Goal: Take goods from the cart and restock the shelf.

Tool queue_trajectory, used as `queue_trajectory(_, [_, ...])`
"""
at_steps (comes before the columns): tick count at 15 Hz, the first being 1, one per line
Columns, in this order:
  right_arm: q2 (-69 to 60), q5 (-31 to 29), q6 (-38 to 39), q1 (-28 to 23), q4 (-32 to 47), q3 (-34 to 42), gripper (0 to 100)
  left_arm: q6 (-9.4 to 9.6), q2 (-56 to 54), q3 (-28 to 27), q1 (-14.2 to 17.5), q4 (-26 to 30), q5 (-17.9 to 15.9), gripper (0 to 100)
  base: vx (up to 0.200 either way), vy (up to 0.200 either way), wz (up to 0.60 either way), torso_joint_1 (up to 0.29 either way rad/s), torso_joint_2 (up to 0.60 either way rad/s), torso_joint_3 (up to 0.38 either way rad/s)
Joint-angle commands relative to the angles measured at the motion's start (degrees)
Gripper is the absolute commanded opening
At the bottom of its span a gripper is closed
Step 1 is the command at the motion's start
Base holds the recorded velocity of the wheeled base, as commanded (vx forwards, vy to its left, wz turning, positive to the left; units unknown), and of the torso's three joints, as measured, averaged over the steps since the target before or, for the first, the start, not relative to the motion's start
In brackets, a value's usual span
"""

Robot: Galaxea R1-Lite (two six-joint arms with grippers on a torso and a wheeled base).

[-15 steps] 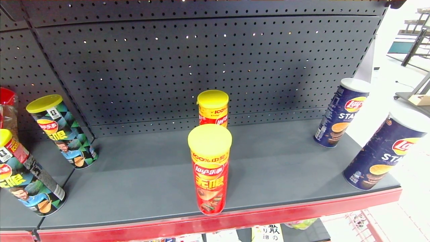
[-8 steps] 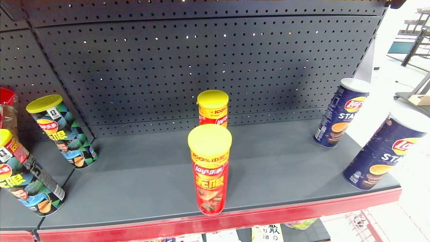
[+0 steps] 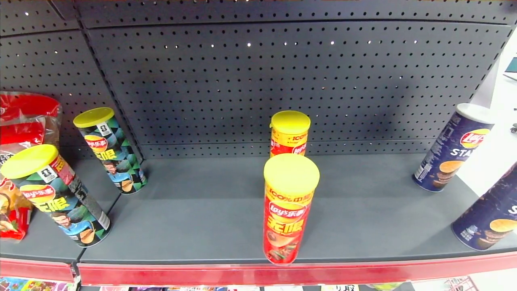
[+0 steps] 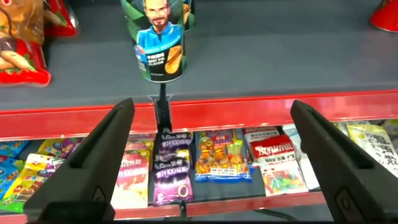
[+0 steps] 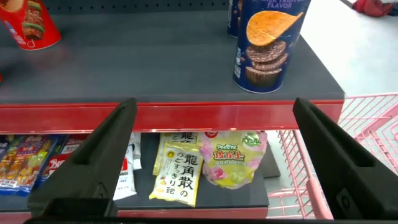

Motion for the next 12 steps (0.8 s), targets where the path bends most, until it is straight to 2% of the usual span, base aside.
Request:
queue_trajectory(1, [-0.13,0.02,-0.04,0.02,-0.01,0.00,100,-0.06,0.20,0.07,-0.03,-0.04,0.01,100,0.000,0.000,0.00,0.000,0.00,0.000])
queue_trajectory(7, [-0.13,0.11,-0.04,0.02,-0.01,0.00,100,0.03,0.20,-0.01,-0.03,-0.04,0.01,100,0.000,0.000,0.00,0.000,0.00,0.000])
queue_trajectory(12, [-0.13,0.02,-0.04,0.02,-0.01,0.00,100,0.03,0.20,-0.01,-0.03,-0.04,0.01,100,-0.200,0.000,0.00,0.004,0.00,0.004])
